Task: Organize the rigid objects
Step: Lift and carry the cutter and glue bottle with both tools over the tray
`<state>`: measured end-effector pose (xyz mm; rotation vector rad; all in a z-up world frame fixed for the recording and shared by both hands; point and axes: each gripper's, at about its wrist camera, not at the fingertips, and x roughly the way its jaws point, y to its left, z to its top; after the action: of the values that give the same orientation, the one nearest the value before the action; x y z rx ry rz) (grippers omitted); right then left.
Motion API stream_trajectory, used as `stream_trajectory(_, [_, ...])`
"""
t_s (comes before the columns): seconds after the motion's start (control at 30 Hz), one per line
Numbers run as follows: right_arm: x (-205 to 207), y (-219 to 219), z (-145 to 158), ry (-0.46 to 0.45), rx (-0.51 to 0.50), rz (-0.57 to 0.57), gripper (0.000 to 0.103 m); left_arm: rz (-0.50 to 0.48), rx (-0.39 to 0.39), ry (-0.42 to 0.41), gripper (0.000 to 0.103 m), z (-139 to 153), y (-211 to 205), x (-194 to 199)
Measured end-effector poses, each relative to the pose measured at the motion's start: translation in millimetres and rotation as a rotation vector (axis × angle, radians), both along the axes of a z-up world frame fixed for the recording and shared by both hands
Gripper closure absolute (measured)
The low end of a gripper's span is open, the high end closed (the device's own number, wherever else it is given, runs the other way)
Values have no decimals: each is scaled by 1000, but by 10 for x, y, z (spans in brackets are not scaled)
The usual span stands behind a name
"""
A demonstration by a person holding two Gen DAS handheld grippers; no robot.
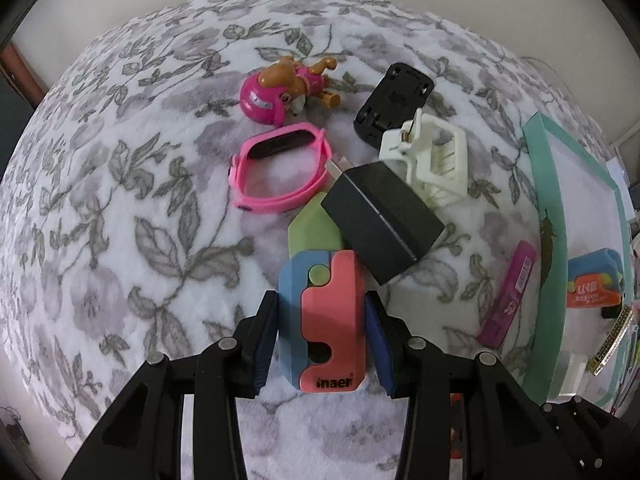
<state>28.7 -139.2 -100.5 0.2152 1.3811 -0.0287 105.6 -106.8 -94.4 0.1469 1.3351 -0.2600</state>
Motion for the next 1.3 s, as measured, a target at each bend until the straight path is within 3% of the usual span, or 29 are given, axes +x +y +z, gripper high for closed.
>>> stream_trajectory(0.2, [-51, 58, -56, 23, -42, 22, 73, -11, 44, 31, 59, -10, -52, -127])
stream_trajectory(0.33, [-90, 186, -81, 39, -119, 61, 73, -11, 49, 47, 59, -8, -50, -186])
stream_trajectory(0.47, [-145, 208, -89, 42, -130, 56, 73, 1, 42, 58, 59, -42, -106, -203])
stream_trajectory(0.83, [-185, 87, -22, 27, -101, 5, 77, 49, -13, 77, 59, -65, 467, -131])
stream_trajectory(1.3, [-82, -249, 294, -62, 18, -72, 81, 85, -79, -74, 59, 458, 840, -124])
